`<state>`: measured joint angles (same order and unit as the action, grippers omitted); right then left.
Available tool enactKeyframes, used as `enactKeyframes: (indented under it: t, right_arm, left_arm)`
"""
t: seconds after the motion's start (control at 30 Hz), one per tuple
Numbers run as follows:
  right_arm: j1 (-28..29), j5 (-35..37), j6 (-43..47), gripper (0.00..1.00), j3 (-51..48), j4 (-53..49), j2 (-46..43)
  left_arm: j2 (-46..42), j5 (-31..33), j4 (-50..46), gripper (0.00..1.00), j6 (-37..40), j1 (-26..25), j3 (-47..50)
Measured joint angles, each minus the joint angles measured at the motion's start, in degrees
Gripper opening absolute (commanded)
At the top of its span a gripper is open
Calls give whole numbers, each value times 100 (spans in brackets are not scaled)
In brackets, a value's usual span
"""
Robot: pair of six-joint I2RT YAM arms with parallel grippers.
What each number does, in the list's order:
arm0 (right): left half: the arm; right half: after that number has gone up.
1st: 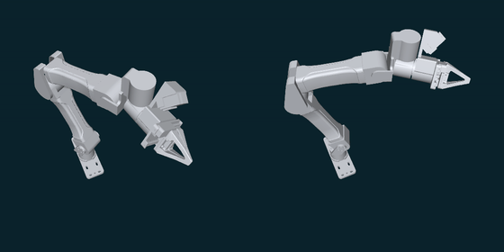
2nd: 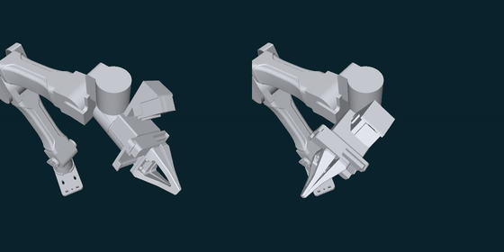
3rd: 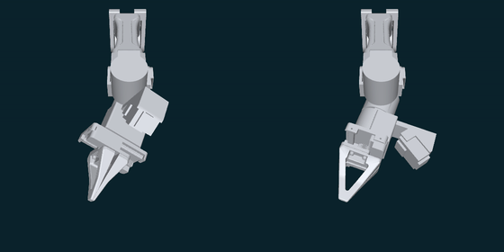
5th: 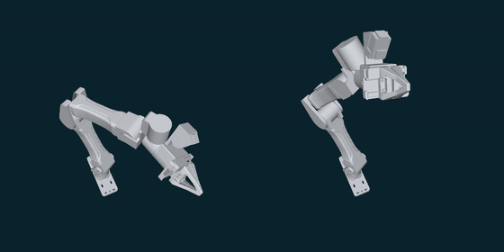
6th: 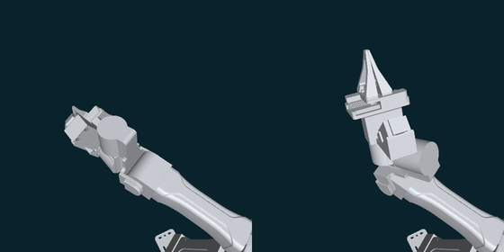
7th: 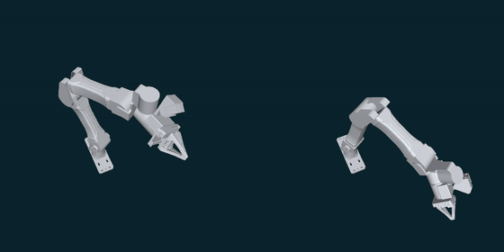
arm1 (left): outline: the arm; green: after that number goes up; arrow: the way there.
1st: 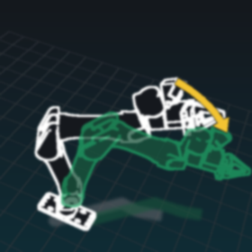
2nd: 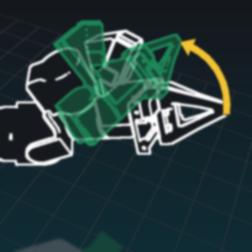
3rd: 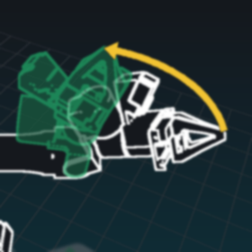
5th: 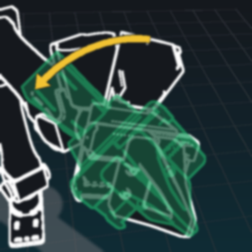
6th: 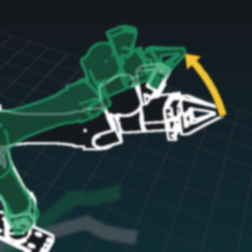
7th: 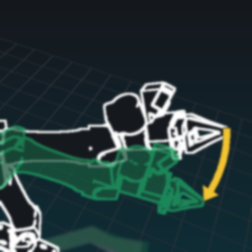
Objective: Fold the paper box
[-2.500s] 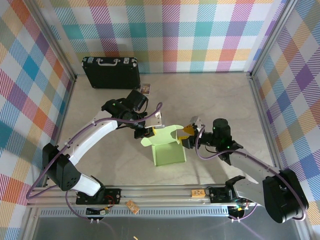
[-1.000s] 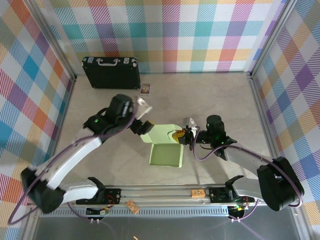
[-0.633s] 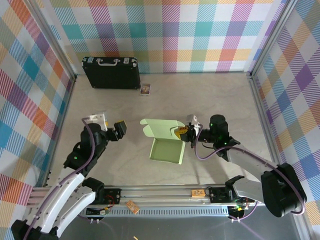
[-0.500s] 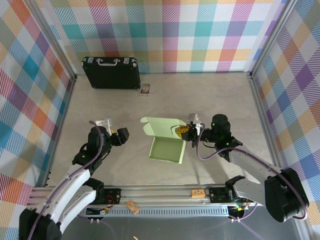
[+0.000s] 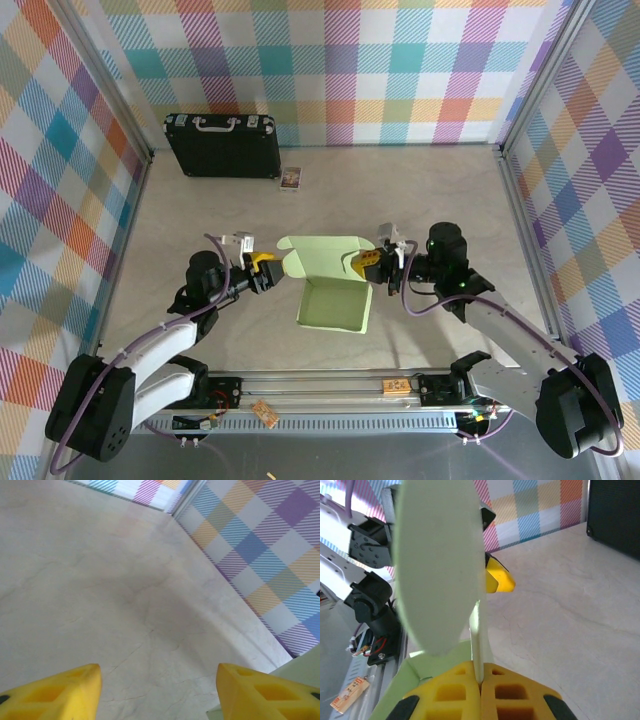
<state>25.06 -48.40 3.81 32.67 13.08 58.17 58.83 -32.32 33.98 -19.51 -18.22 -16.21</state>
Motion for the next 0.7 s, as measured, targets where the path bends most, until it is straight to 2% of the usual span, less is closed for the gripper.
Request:
enactKeyframes:
  t: [0.33,0.7]
  right_arm:
    - [-74,-297,-214,0,280,-140,116]
    - [-149,-675,-308,0,378,-114,330]
  left_arm:
    - [-22,-769,1309,56,50,-153,444]
    - [-188,-1143,1869,55,133,-459,514]
